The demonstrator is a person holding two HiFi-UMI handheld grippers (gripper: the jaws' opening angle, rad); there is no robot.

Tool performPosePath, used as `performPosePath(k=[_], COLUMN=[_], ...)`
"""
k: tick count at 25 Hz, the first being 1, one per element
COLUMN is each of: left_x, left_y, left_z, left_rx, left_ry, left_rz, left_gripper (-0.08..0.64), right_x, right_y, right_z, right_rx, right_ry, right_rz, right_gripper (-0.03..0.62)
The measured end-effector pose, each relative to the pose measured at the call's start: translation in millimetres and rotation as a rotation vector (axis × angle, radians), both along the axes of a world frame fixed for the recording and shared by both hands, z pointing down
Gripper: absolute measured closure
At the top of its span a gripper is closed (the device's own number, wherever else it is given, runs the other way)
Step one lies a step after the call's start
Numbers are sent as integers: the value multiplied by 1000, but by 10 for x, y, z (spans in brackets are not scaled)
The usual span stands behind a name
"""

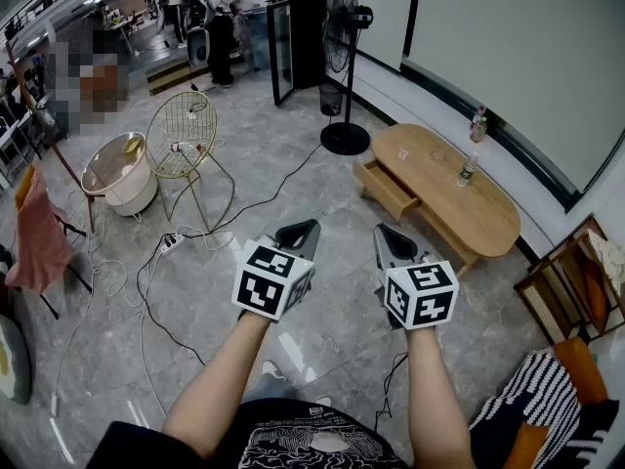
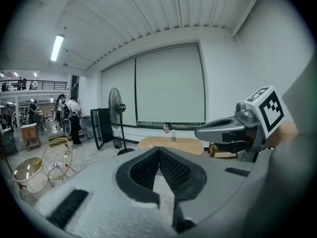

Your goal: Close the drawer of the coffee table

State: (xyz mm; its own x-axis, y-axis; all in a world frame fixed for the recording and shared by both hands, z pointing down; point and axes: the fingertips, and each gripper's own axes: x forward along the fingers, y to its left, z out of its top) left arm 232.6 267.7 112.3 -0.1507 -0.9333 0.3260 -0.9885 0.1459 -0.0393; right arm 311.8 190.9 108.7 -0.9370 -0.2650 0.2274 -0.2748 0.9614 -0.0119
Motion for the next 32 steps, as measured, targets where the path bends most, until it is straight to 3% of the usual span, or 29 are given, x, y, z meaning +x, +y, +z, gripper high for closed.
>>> performPosePath(k=[10, 17, 25, 32], left_x=[-34, -415, -1284, -2319], left_y=[2, -158, -523, -853], left_z=[84, 105, 155, 56], left_rx=[-2, 16, 25, 15], left_ry=[9, 15, 18, 23], left_rz=[-15, -14, 20, 61], left_gripper=[558, 558, 558, 558], right_x=[-18, -349, -1170, -2050], right_y=[13, -96, -406, -758], right_z=[127, 222, 275, 174], right_rx=[-7, -20, -30, -61], right_ry=[5, 23, 30, 33], right_rz=[-11, -15, 16, 89], right_gripper=[545, 482, 418, 351])
